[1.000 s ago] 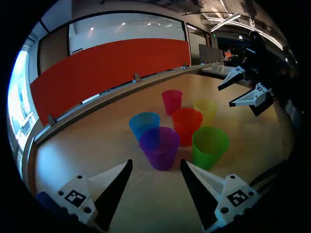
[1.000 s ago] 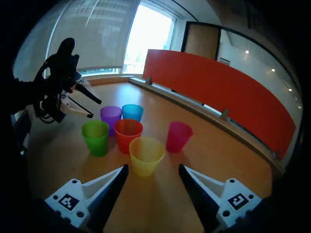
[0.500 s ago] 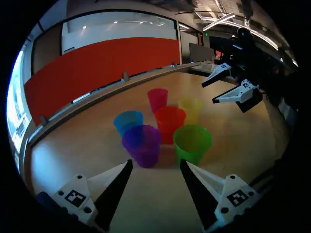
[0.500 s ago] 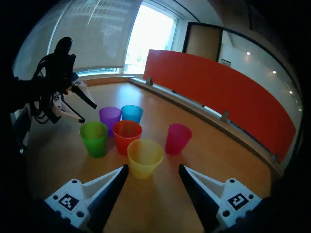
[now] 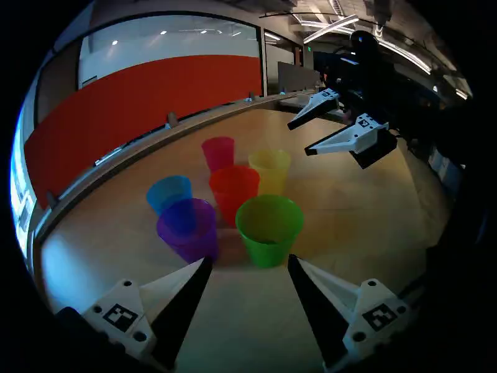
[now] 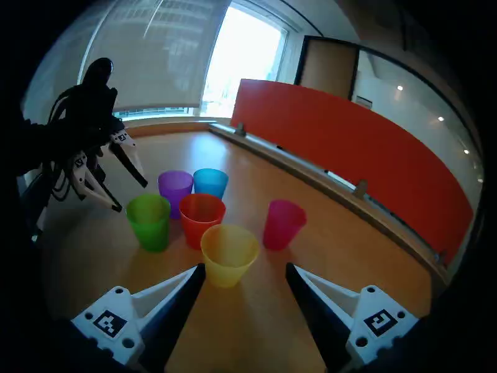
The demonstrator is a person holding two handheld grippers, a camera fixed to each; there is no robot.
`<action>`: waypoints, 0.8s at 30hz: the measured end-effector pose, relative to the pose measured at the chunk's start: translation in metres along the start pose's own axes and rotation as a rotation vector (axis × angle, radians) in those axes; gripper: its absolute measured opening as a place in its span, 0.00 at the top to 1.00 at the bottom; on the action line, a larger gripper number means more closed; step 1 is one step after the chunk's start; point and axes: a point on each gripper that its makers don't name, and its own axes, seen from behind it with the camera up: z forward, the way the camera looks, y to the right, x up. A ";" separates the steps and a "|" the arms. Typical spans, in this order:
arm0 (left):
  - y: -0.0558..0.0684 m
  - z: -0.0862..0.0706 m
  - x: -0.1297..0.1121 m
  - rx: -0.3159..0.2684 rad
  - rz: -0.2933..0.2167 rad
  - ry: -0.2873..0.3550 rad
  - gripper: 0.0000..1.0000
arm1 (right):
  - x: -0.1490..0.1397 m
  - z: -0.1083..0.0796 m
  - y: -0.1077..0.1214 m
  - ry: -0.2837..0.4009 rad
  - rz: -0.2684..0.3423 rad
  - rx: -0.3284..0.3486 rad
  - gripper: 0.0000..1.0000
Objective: Pour water
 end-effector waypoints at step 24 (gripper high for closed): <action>0.023 0.023 0.009 -0.040 -0.033 0.022 0.10 | 0.002 0.000 0.005 -0.002 -0.019 0.006 0.00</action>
